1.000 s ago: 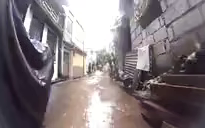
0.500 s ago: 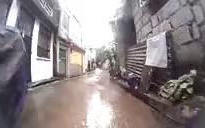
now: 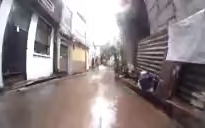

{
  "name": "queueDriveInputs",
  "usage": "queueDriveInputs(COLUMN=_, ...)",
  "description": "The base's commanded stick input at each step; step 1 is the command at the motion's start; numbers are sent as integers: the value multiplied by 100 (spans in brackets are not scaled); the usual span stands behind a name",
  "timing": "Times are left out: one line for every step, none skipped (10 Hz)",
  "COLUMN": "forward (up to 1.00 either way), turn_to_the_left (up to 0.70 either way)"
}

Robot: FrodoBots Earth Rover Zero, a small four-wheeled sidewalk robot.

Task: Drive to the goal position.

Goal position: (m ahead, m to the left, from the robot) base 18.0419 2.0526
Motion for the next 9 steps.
queueDriveInputs(forward=99, turn_to_the_left=0)
queueDriveInputs(forward=99, turn_to_the_left=18)
queueDriveInputs(forward=99, turn_to_the_left=37)
queueDriveInputs(forward=99, turn_to_the_left=30)
queueDriveInputs(forward=99, turn_to_the_left=3)
queueDriveInputs(forward=99, turn_to_the_left=0)
queueDriveInputs(forward=99, turn_to_the_left=0)
queueDriveInputs(forward=99, turn_to_the_left=0)
queueDriveInputs(forward=99, turn_to_the_left=0)
